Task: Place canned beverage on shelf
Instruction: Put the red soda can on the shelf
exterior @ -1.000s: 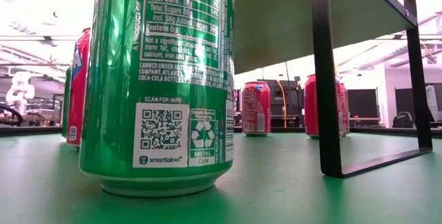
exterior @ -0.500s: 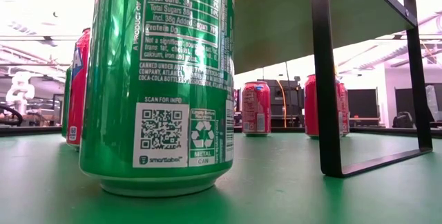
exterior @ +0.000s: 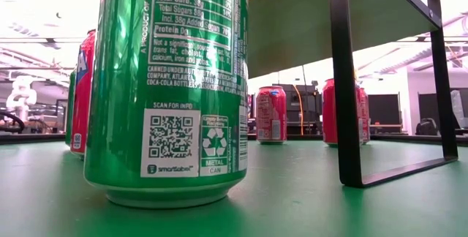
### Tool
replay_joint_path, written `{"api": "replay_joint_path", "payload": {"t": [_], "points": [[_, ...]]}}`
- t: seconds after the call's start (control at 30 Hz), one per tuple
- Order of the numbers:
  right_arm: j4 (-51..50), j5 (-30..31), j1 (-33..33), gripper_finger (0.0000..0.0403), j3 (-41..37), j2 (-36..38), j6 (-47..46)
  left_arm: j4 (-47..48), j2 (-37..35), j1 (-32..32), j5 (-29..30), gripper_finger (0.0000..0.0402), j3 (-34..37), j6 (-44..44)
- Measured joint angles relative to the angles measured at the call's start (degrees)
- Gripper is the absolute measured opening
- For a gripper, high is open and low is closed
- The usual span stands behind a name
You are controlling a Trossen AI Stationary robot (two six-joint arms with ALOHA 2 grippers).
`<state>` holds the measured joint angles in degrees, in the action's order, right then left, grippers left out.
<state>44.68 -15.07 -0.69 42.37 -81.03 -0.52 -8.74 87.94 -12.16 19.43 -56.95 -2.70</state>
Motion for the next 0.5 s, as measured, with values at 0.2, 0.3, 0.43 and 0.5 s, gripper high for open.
{"api": "replay_joint_path", "payload": {"t": [0.2,0.3,0.43,0.5], "points": [[-0.5,0.0,0.0,0.0353,0.0,0.0,0.2,2.5,0.0,0.0,0.1,0.0251,0.0,-0.9],[-0.4,0.0,0.0,0.0353,0.0,0.0,0.2,4.5,0.1,0.0,0.1,0.0251,0.0,-1.5],[-0.5,-0.1,0.0,0.0352,0.0,0.0,0.4,5.2,0.1,-0.3,0.1,0.0251,0.0,-1.6],[-0.5,-0.1,0.0,0.0344,0.0,0.0,0.3,5.2,0.1,-0.3,0.1,0.0251,0.0,-1.8]]}}
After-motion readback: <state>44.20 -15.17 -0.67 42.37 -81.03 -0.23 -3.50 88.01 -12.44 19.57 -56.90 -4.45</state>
